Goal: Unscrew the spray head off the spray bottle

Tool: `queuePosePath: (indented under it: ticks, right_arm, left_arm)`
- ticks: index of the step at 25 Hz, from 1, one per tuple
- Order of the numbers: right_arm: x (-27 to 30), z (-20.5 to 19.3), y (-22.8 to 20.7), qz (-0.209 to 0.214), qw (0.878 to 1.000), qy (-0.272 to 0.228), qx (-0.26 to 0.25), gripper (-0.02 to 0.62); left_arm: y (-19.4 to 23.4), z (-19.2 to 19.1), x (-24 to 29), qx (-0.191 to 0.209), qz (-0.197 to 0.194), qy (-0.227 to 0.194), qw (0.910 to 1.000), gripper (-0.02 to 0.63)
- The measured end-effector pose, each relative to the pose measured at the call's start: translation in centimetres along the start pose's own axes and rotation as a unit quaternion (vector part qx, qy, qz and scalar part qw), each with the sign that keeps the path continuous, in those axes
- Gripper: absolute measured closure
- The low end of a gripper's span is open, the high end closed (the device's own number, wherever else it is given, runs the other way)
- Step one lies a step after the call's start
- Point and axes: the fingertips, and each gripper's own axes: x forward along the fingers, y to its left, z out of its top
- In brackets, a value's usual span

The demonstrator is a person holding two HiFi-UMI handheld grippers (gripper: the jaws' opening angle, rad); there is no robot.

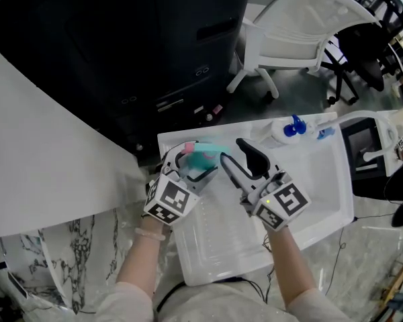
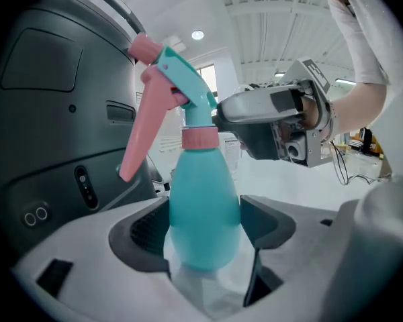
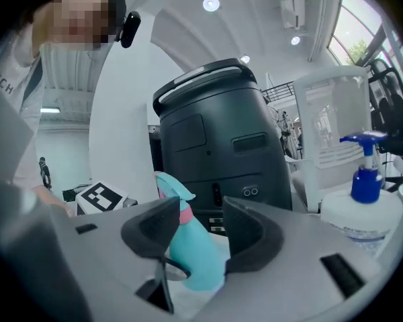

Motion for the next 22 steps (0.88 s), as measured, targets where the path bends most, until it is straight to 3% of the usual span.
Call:
queuePosePath:
  ticks: [5, 8, 11, 15, 18, 22]
  right_arm:
    - [1.4, 0.3, -0.7, -0.012, 1.000, -0.004, 0.006, 0.402]
    - [1.2, 0.6, -0.3, -0.017, 1.000, -0.012, -0.018, 0.411]
    - [0.0, 0.8, 1.8, 0.032, 0.998, -0.040, -0.048, 0.410]
    - [1.0, 0.0, 5.7, 0.100, 0.992, -0.024, -0.079, 0.295]
    - [2.1, 0.0, 6.4, 0.093, 0.992, -0.028, -0.079, 0.256]
    - [1.8, -0.1, 5.4, 0.066, 0.994, -0.024, -0.085, 0.317]
  left_arm:
    - [0.0, -0.1, -0.1, -0.004, 0.000, 0.002, 1.0000, 0.272]
    - [0.0, -0.1, 0.0, -0.008, 0.000, 0.003, 1.0000, 0.272]
    - [-0.1, -0.2, 0.1, -0.011, -0.002, 0.004, 0.9999, 0.272]
    - [0.0, -0.3, 0.2, -0.012, -0.002, 0.004, 0.9999, 0.272]
    - [0.0, -0.3, 0.2, -0.015, -0.001, 0.004, 0.9999, 0.272]
    - [0.0, -0.2, 0.2, -0.018, -0.002, 0.004, 0.9998, 0.272]
